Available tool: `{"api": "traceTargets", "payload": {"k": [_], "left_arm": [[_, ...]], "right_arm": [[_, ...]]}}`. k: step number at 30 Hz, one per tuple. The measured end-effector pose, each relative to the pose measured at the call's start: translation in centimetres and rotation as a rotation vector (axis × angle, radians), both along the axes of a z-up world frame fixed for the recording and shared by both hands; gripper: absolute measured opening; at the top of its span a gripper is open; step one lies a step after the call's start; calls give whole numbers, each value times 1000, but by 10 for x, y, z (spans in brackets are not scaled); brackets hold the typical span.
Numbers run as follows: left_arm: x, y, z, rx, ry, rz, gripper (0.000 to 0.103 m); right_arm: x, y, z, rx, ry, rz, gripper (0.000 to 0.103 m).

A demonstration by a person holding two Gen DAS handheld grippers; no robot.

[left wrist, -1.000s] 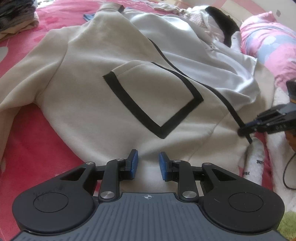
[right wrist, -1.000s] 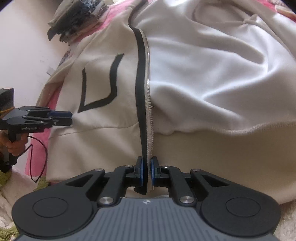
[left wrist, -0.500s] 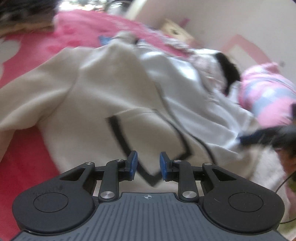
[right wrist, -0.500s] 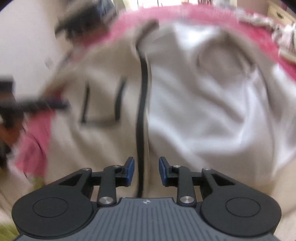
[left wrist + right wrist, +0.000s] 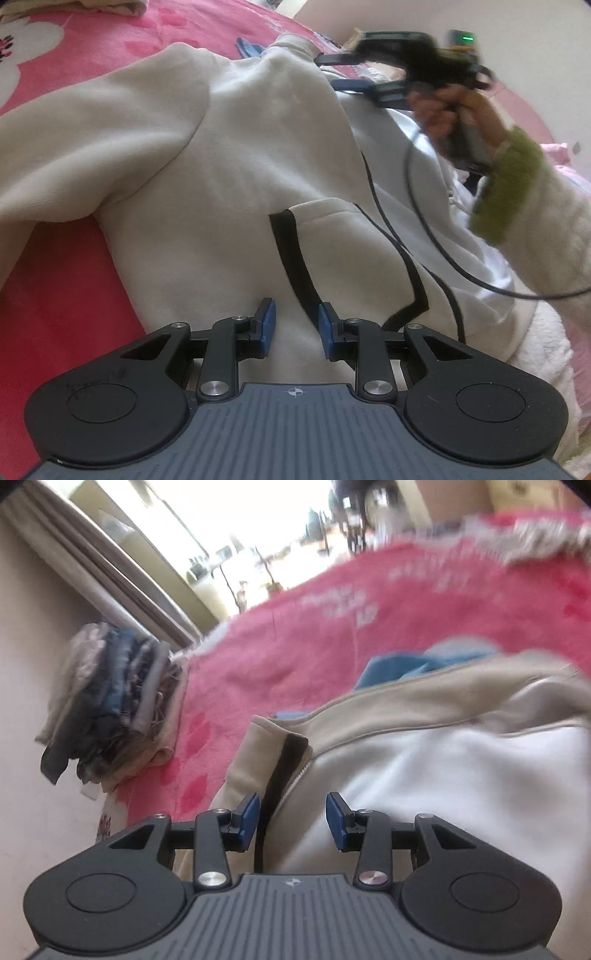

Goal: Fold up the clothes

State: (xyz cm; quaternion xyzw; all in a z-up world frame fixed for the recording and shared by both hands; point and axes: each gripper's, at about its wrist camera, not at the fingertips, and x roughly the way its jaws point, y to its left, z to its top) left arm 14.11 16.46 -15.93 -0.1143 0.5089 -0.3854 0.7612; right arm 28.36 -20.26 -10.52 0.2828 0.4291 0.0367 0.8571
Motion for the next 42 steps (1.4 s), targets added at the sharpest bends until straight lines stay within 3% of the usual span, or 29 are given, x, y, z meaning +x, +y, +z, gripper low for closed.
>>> {"api": "traceTargets", "payload": {"k": [3,13,19,22,25,29,33,36,38,41,42], "left_arm": [[2,3,-3,-31,10,-5,25],[1,3,9,-45,7,-11,25],[2,-1,6,-35,-6,-9,26],[3,0,6,-33,-8,-8,25],[3,2,4,-35,-6,-8,26],[3,2,3,-36,-6,-9,26],[1,0,4,-29,-19,-15,26],[-1,-1,4,-26,-25,-18,26],[-1,-1,4,-25,-23,-15,26],[-1,-2,4,-21,-22,-14,26],[-1,-2,4,-20,-21,-14,26]], "right_arm": [[18,5,-16,6,38,0,43],[32,31,-31,-122,-80,79,42],[26,30,-27,-119,-156,87,22],[20,39,-11,-224,-212,107,15],[3,63,19,-475,-305,174,15],[-13,114,28,-947,-368,316,14],[2,158,-23,-1325,-300,496,15],[13,167,-74,-1492,-209,648,15],[11,163,-76,-1505,-237,655,19],[4,138,-23,-1276,-262,517,37],[0,126,-4,-1189,-269,459,38]]}}
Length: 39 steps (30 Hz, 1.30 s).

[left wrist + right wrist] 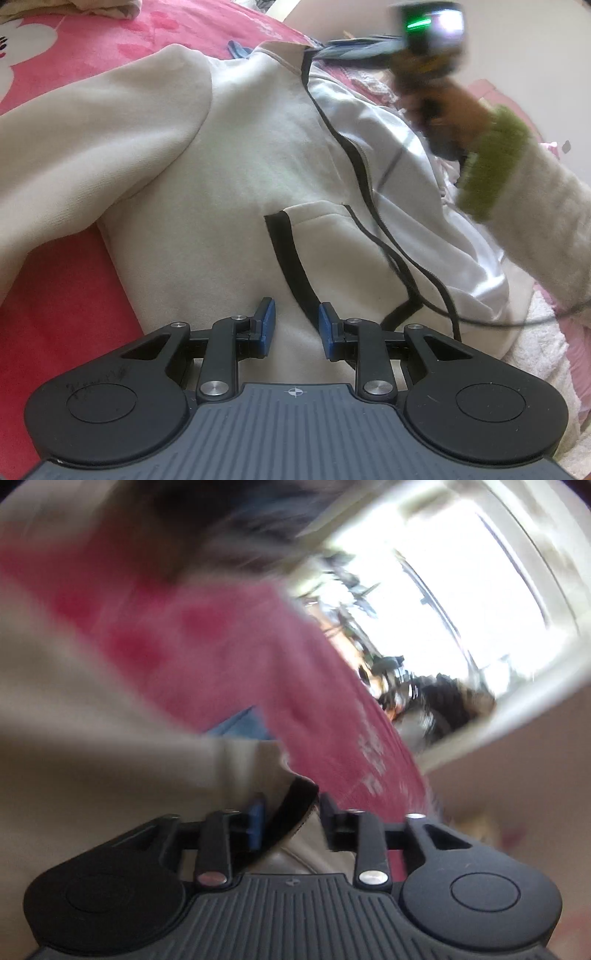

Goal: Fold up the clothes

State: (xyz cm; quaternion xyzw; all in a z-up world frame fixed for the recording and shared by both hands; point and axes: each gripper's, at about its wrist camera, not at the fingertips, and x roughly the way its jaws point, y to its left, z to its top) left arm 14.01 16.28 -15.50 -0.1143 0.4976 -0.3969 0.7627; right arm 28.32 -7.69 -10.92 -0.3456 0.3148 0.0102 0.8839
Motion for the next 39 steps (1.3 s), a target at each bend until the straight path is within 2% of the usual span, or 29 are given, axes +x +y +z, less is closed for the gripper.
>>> {"api": "traceTargets", "payload": {"k": [4,6,8,9,10,11,12,15,17,19,23,25,28,30,33,39], "left_arm": [[0,0,0,3,1,0,26],[1,1,0,5,1,0,26],[-1,0,0,11,-5,-1,26],[-1,1,2,15,-10,-2,26],[-2,1,2,20,-15,-5,26],[-2,0,3,22,-19,-6,26],[-2,0,3,25,-22,-8,26],[-1,-1,2,27,-25,-11,26],[0,0,1,25,-23,-15,26],[1,-1,0,24,-22,-20,26],[-4,-4,2,43,-58,-45,26],[-8,-8,5,67,-87,-59,26],[-14,-14,10,106,-123,-74,27],[-16,-18,13,125,-132,-77,29],[-17,-19,17,139,-130,-59,29],[-29,-23,37,123,-175,-34,29]], "right_arm": [[-32,-51,57,425,18,-59,38],[-50,-56,58,550,94,7,38],[-69,-49,37,537,183,101,34],[-74,-45,21,489,238,120,28],[-78,-41,1,418,296,116,26],[-83,-41,-18,352,324,110,26],[-88,-46,-25,359,301,115,26],[-90,-58,-3,492,288,31,26],[-103,-54,13,478,247,85,25],[-112,-52,14,437,258,102,25],[-114,-67,-7,328,322,-30,24],[-124,-89,16,435,294,-106,24],[-166,-141,68,609,182,-192,30],[-206,-187,100,667,109,-297,38],[-283,-262,136,704,23,-496,40],[-425,-380,153,885,-48,-903,42]]}}
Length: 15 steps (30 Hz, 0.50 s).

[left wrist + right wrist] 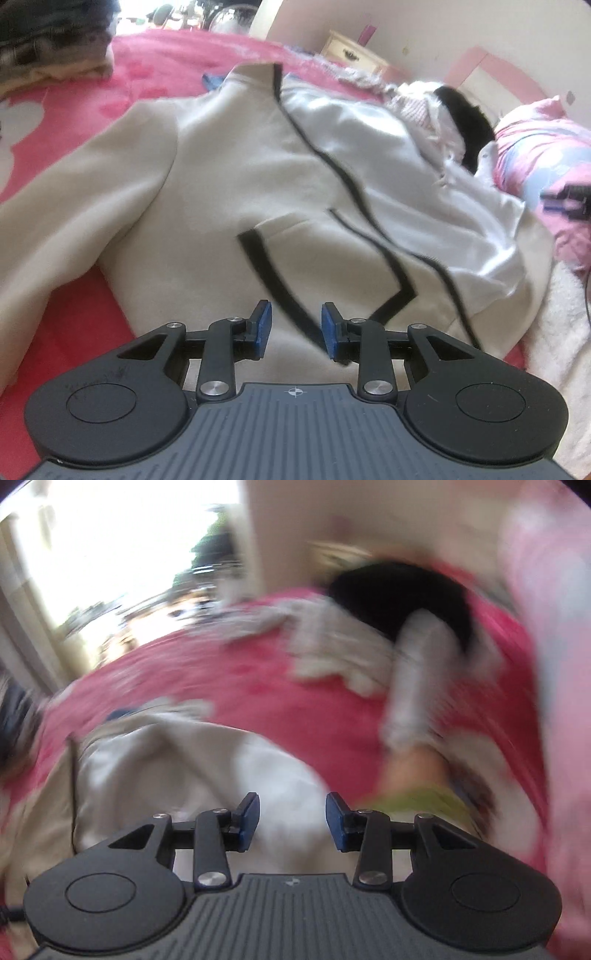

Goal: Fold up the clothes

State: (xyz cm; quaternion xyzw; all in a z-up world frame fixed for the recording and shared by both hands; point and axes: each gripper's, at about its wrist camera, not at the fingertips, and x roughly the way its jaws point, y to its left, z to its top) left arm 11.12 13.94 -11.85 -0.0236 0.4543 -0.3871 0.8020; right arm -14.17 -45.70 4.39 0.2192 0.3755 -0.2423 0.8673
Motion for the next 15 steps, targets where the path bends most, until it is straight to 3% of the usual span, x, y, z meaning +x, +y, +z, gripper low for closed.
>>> {"api": "traceTargets", "payload": {"k": [3,7,11,15], "left_arm": [[-8,-8,8,-19,-10,-6,29],[-17,-21,6,-23,6,-8,29],[-18,-51,0,-69,48,7,29],[-31,-81,-13,-31,34,-65,29]], "right_arm": [[-43,-37,-8,156,-7,-146,42],[-69,-60,-24,271,-2,-265,42],[-74,-67,-43,360,2,-274,43],[-75,-68,-51,426,-14,-280,43]]}}
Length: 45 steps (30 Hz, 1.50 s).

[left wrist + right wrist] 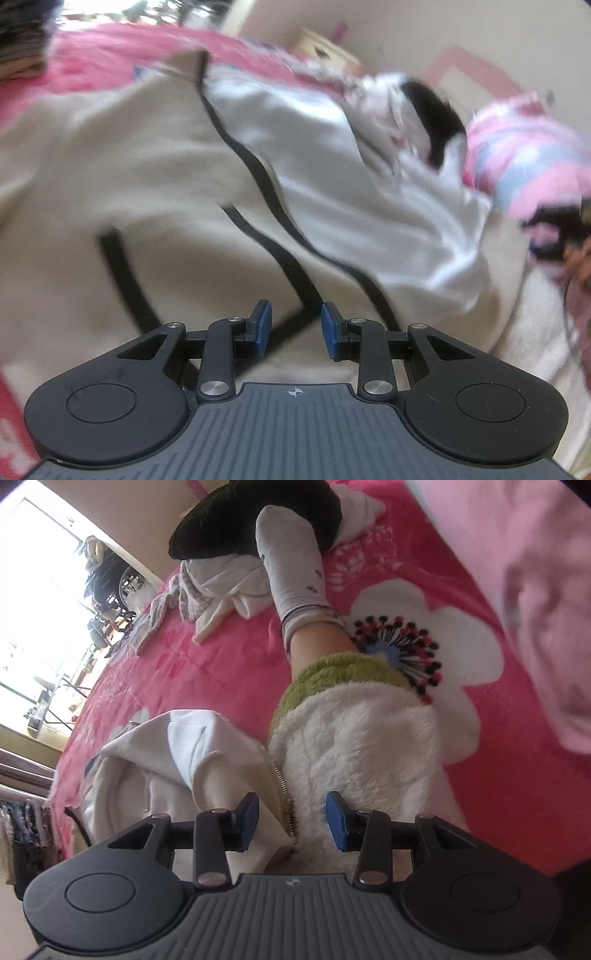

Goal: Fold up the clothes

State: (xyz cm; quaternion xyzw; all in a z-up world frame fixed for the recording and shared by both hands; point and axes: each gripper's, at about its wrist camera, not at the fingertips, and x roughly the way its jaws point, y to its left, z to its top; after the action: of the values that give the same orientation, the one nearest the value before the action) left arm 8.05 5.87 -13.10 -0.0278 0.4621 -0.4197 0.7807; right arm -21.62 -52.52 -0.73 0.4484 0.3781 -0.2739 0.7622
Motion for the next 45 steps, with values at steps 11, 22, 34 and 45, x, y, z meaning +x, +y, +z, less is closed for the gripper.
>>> {"api": "traceTargets", "payload": {"k": [11,22,34,45], "left_arm": [[-6,4,-16,15,2,-45,29],[-7,3,-14,18,-4,-49,29],[-5,7,-13,4,16,-41,29],[-6,11,-12,1,10,-62,29]], "right_arm": [[-23,6,-15,445,-184,-169,54],[-4,23,-36,471,-251,-283,44],[99,203,66,-608,-331,621,8],[81,384,-74,-1278,283,1860,24]]}}
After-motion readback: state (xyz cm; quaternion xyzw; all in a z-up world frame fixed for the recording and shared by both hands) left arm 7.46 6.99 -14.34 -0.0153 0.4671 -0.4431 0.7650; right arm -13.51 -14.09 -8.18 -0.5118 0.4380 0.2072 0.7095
